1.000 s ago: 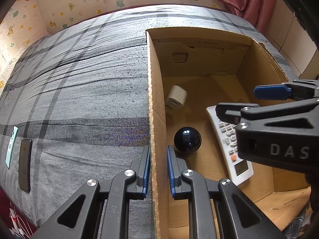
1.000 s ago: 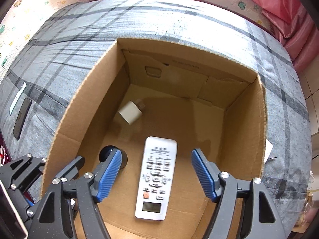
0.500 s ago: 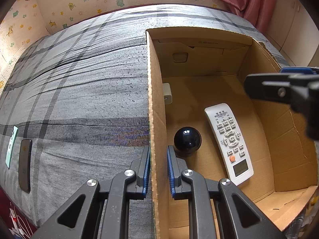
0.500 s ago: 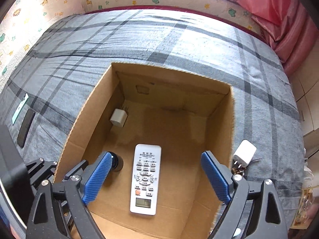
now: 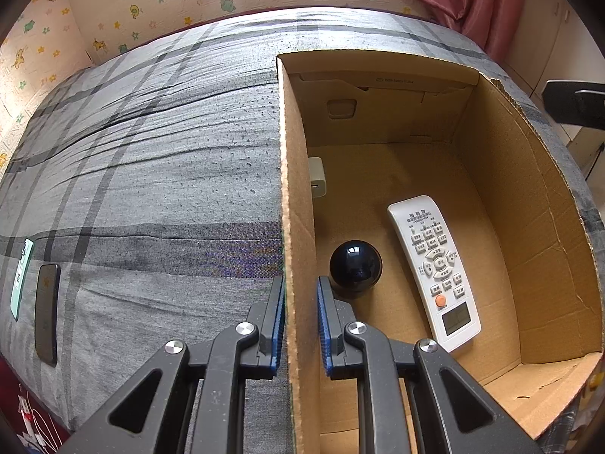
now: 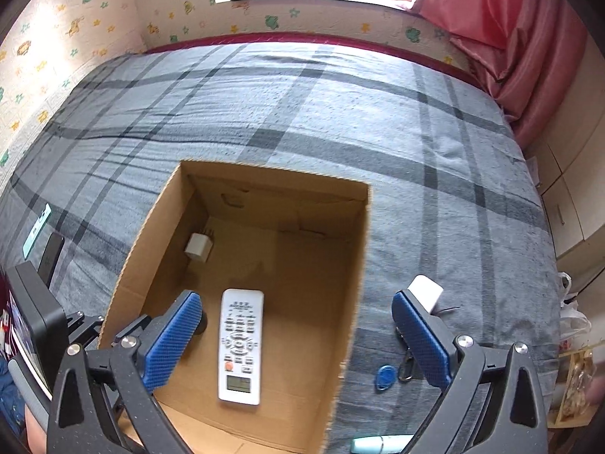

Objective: Organize rigid objects
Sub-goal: 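Move the right tool back to the white charger on the keys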

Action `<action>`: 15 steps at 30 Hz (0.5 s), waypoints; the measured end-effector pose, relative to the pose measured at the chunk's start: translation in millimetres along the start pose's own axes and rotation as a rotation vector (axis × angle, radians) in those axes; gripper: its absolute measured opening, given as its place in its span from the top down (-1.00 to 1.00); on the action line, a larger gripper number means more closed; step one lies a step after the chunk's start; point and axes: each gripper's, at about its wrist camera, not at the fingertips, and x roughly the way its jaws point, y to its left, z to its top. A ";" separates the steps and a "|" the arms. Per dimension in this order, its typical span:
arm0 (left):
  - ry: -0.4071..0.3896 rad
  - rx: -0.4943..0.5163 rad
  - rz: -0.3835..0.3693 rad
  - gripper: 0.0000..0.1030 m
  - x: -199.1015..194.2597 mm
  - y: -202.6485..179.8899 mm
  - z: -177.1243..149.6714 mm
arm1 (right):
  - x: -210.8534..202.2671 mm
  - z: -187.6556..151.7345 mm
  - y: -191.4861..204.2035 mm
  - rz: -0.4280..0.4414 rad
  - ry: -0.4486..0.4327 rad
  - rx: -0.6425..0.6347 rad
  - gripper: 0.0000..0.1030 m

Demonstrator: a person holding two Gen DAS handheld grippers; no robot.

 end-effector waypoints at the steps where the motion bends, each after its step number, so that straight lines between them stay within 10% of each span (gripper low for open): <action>1: 0.000 0.000 0.000 0.67 -0.1 0.0 0.2 | -1.4 0.0 -4.0 -0.002 -0.001 0.002 -0.99; 15: 0.000 -0.002 -0.001 0.67 1.0 0.0 -1.4 | 3.9 -7.1 -77.2 -0.053 0.002 0.057 -0.99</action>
